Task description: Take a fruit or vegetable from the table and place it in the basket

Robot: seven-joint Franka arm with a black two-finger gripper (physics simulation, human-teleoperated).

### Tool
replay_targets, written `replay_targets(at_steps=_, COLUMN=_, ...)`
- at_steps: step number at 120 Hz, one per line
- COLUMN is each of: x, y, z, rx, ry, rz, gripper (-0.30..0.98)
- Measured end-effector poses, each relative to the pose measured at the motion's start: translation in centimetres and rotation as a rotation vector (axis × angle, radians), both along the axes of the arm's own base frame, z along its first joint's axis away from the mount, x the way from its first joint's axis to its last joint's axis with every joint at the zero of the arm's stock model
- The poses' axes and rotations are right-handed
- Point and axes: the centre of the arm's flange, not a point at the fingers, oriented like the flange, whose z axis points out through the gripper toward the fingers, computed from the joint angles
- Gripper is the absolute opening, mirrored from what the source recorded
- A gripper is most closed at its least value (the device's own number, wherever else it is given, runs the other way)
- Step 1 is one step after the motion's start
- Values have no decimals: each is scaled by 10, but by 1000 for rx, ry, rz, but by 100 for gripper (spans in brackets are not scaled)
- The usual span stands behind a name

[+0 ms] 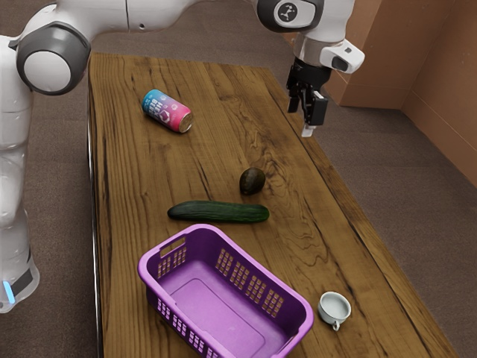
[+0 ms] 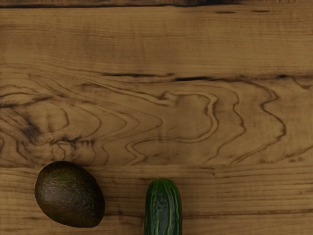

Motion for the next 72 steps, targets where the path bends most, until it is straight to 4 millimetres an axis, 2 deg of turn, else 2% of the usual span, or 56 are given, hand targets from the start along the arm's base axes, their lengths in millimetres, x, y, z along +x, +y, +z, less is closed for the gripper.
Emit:
replay_targets(at_steps=33, x=0, y=4, z=0, rx=-5, ry=0, rz=15, gripper=69)
replay_targets(at_steps=44, x=-6, y=4, z=15, rx=-28, ry=-16, rz=66, gripper=69)
replay_targets(at_steps=52, x=-10, y=8, z=17, rx=-42, ry=-9, rz=137, gripper=69)
replay_targets(at_steps=59, x=-7, y=16, z=11, rx=-51, ry=10, rz=218, gripper=69)
replay_targets(at_steps=72, x=6, y=49, z=-11, rx=-65, ry=46, rz=413, gripper=69)
